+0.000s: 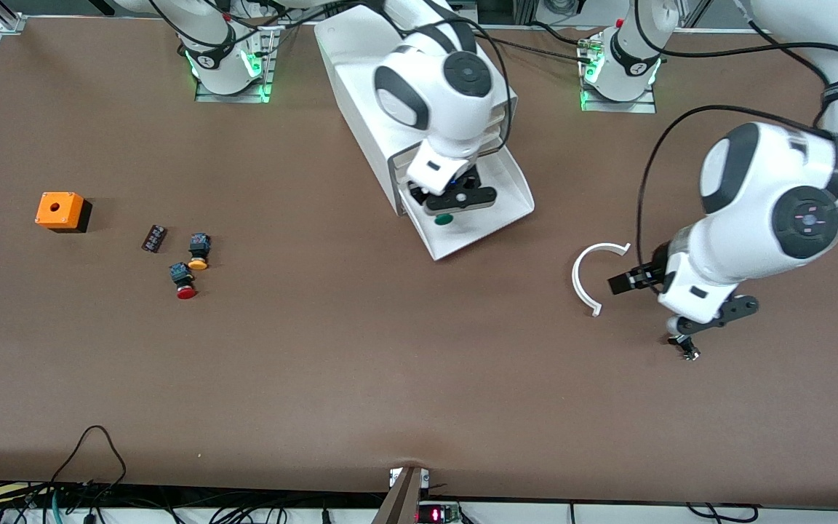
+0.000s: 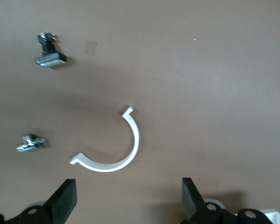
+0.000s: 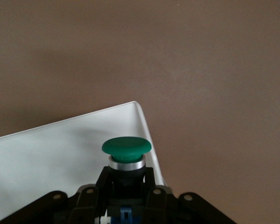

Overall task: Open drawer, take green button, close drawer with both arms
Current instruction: 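Carry the green button out while the left gripper reaches the drawer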

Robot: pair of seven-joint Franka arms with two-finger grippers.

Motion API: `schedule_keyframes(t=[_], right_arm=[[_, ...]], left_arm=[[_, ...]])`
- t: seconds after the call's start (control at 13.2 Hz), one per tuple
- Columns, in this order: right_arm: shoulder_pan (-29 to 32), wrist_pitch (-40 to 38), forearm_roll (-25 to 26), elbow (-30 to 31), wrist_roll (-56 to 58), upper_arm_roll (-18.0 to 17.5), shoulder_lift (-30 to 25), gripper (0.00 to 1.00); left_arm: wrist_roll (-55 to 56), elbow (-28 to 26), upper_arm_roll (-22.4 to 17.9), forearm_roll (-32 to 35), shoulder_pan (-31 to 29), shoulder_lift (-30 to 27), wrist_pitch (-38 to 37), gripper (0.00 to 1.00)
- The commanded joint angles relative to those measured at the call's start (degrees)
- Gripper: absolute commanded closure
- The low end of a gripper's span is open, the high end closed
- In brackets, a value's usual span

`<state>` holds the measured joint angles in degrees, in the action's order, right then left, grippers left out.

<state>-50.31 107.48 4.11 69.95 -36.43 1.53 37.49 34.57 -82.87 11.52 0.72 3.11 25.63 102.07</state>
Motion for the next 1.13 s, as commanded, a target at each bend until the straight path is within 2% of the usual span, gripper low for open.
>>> schedule_keyframes(t=[0.0,0.23,0.53,0.83,1.06], right_arm=[[6.42,-6.21,-3.14,0.80,10.64,-0.56,-5.48,1.00],[14.95,-11.14,-6.39,0.89,24.25,-0.56,-8.83,1.00],[27.69,-16.51,-6.84,0.89,43.68,-0.56,-9.54,1.00],[38.95,-16.43,-6.75,2.03,60.12,-0.65,-8.31,1.00],[44.75,-11.70,-5.69,2.29,66.90,-0.65,-3.49,1.00]], left_arm=[[6.98,-1.94,0.08,1.74,3.21,1.18,3.91,0.01],[12.44,-6.94,0.08,1.74,5.93,1.09,9.97,0.01],[19.82,-13.71,0.08,1.74,9.63,1.09,17.71,0.01],[26.33,-19.60,0.08,1.74,13.58,1.09,25.35,0.01],[28.71,-21.72,0.08,1.74,15.69,1.53,28.18,0.01]])
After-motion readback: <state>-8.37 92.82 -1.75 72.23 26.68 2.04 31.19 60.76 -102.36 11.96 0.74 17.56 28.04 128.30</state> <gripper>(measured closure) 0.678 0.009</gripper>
